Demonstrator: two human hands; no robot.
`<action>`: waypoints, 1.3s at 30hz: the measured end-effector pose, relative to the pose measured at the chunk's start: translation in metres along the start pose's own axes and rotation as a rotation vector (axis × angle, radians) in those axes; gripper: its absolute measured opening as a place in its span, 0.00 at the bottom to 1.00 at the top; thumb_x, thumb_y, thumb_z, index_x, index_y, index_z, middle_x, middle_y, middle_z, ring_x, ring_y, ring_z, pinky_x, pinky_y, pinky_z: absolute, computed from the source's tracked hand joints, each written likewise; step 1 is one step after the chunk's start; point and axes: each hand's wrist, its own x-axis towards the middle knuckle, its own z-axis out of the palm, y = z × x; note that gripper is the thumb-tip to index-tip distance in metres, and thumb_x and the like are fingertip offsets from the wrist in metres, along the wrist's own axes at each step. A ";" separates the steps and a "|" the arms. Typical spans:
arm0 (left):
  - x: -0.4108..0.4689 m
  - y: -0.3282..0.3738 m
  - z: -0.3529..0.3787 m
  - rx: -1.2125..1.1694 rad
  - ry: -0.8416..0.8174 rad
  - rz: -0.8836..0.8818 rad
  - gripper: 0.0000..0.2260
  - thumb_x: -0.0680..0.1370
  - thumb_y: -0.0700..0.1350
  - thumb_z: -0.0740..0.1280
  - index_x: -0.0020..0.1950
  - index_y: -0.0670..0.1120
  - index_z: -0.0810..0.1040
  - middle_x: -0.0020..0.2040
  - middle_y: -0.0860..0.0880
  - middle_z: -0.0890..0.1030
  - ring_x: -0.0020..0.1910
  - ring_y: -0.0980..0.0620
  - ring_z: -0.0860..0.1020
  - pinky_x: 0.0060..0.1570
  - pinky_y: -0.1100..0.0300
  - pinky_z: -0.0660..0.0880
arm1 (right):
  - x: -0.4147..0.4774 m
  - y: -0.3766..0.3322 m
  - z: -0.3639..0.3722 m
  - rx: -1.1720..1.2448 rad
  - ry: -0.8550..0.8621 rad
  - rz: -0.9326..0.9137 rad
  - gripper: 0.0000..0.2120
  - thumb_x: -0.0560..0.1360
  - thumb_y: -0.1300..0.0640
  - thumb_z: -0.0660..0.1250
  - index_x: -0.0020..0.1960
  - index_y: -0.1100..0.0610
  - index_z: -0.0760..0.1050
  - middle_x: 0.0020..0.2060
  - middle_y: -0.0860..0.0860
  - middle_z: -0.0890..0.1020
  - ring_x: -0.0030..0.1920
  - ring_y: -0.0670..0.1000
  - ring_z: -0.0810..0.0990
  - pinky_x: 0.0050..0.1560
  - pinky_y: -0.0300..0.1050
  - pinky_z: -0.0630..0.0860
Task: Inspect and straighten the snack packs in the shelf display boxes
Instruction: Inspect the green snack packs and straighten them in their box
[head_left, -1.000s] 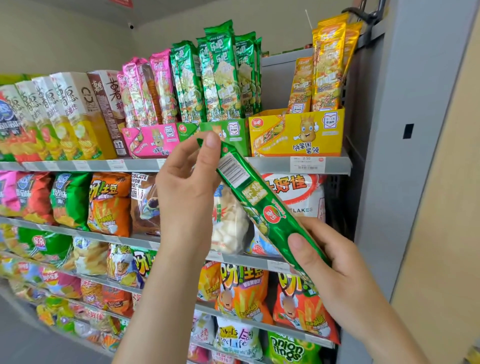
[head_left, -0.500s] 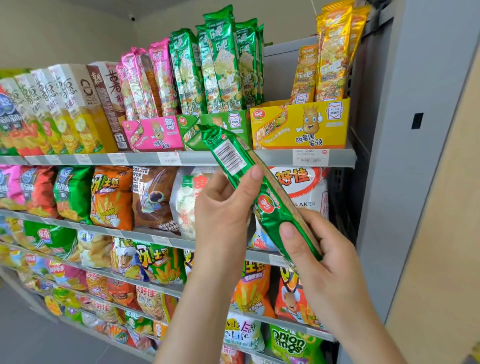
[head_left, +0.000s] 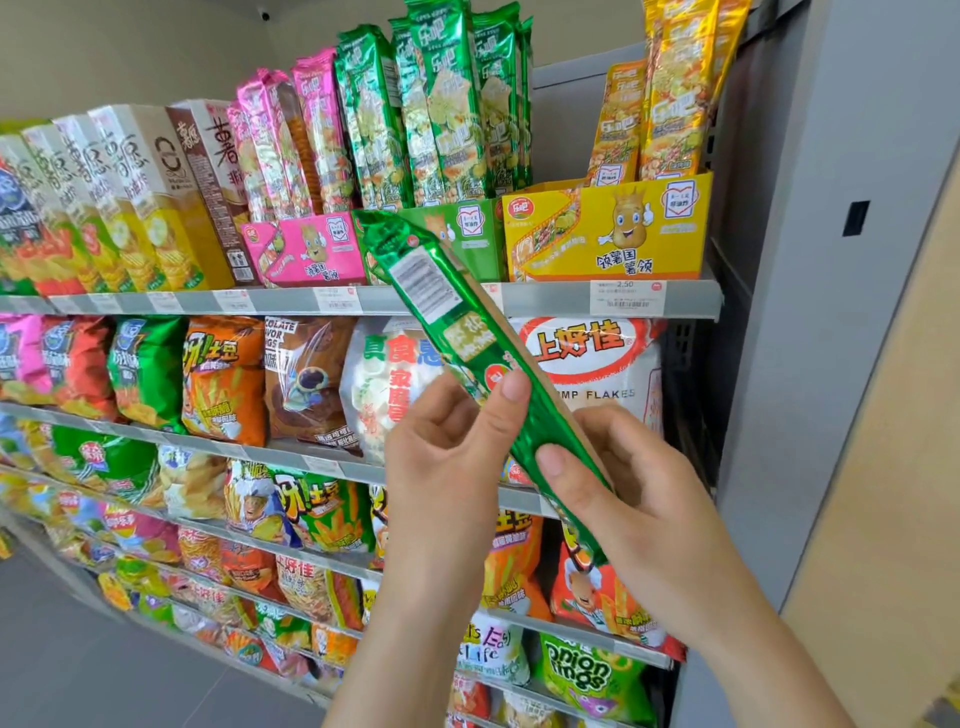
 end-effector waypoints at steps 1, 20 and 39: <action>0.001 0.002 -0.001 -0.006 0.018 0.018 0.11 0.73 0.52 0.72 0.50 0.46 0.83 0.46 0.49 0.85 0.45 0.53 0.82 0.45 0.61 0.79 | -0.001 0.001 -0.003 0.023 -0.041 0.019 0.17 0.71 0.35 0.65 0.51 0.45 0.77 0.44 0.47 0.83 0.45 0.48 0.82 0.44 0.43 0.78; -0.007 -0.012 -0.001 -0.086 -0.120 -0.111 0.18 0.65 0.55 0.79 0.49 0.49 0.84 0.48 0.47 0.84 0.49 0.49 0.81 0.50 0.56 0.77 | -0.009 -0.003 0.005 0.116 0.119 -0.047 0.07 0.69 0.52 0.72 0.47 0.47 0.82 0.41 0.45 0.85 0.44 0.46 0.84 0.45 0.34 0.78; -0.016 -0.002 -0.019 0.145 -0.124 -0.089 0.14 0.70 0.37 0.75 0.53 0.41 0.78 0.43 0.45 0.85 0.44 0.49 0.84 0.42 0.64 0.78 | -0.022 0.011 0.003 0.022 0.076 -0.179 0.11 0.70 0.51 0.73 0.48 0.50 0.72 0.54 0.47 0.77 0.59 0.53 0.78 0.55 0.42 0.75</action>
